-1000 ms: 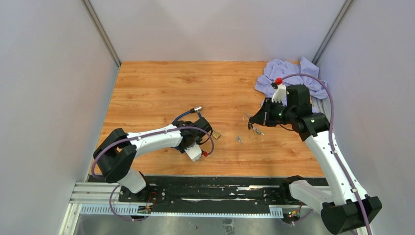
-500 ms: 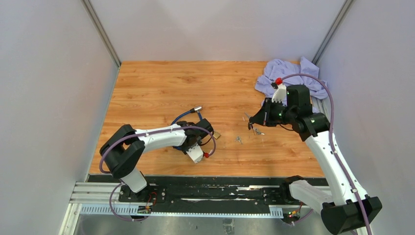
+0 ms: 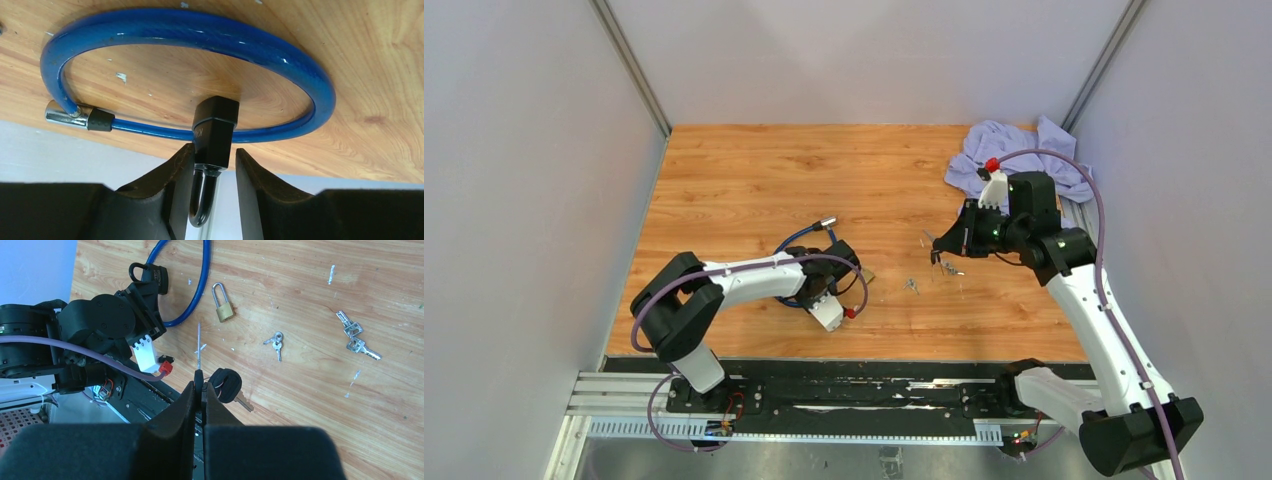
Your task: Unlock with the key
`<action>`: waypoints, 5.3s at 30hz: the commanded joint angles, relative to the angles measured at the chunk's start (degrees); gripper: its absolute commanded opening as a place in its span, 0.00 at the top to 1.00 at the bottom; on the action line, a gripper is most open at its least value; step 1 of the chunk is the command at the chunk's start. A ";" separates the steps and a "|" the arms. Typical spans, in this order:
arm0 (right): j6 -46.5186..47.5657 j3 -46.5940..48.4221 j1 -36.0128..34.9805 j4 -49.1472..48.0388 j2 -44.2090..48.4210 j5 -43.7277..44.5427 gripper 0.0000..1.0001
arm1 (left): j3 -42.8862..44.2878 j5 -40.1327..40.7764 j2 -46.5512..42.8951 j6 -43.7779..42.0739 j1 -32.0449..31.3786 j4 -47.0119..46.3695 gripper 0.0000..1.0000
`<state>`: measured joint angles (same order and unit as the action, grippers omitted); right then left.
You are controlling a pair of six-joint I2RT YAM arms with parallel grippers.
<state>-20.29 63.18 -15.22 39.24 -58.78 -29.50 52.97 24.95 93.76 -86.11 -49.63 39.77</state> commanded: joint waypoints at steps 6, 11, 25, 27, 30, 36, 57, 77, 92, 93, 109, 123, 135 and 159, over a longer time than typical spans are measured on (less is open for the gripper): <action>0.34 2.34 -0.79 1.21 -0.18 0.01 1.00 | -4.09 0.35 -0.77 -2.45 2.29 -3.33 0.48; 0.06 2.36 -0.79 1.23 -0.15 -0.20 0.99 | -4.20 0.23 0.02 -2.77 2.76 -6.32 0.47; -0.10 2.71 -0.85 1.31 -0.49 -0.46 0.99 | 0.61 -2.13 0.46 0.37 6.78 -4.90 1.00; 0.03 2.86 -0.78 1.33 -0.90 -0.53 0.99 | 4.09 -5.26 -0.23 3.55 8.06 -0.98 1.00; 0.40 3.15 -0.83 1.40 -1.55 -0.53 0.99 | 10.71 -13.87 -1.43 9.35 10.49 6.86 1.00; 1.55 3.83 -1.79 0.74 -3.78 -0.24 0.99 | 19.81 -31.20 -3.97 19.30 15.73 17.89 1.00; 0.35 5.13 -4.82 1.20 -3.33 2.26 0.99 | 13.29 -18.73 9.91 28.09 7.62 6.05 0.71; -0.18 3.85 -4.82 1.31 -1.93 2.18 0.99 | 13.86 -21.37 6.19 22.91 11.39 10.42 0.22; -0.15 4.47 -4.81 1.40 -2.35 2.10 0.99 | 10.62 -20.85 6.91 21.30 11.72 6.91 0.61; -0.11 4.46 -4.82 1.42 -2.34 2.08 0.99 | 10.46 -20.82 6.93 21.23 11.89 7.02 0.62; 1.18 4.72 -4.88 1.36 -2.53 1.80 0.99 | 38.11 -40.85 7.22 32.60 19.79 29.04 1.00; 7.40 14.69 -21.88 -0.23 -7.64 1.49 0.99 | 50.17 -84.87 -1.39 38.50 32.74 42.96 1.00; 9.05 16.94 -24.06 -3.51 -5.33 -10.37 0.99 | 42.53 -114.73 -13.80 26.74 36.91 42.46 1.00; 9.33 14.49 -24.98 -11.83 -3.61 -14.06 0.99 | 43.85 -114.74 -8.97 26.57 30.70 42.95 1.00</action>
<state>-12.16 78.11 -38.72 29.95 -62.39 -41.04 93.91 -84.88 84.95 -59.53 -18.28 82.83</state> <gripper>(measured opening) 0.031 0.317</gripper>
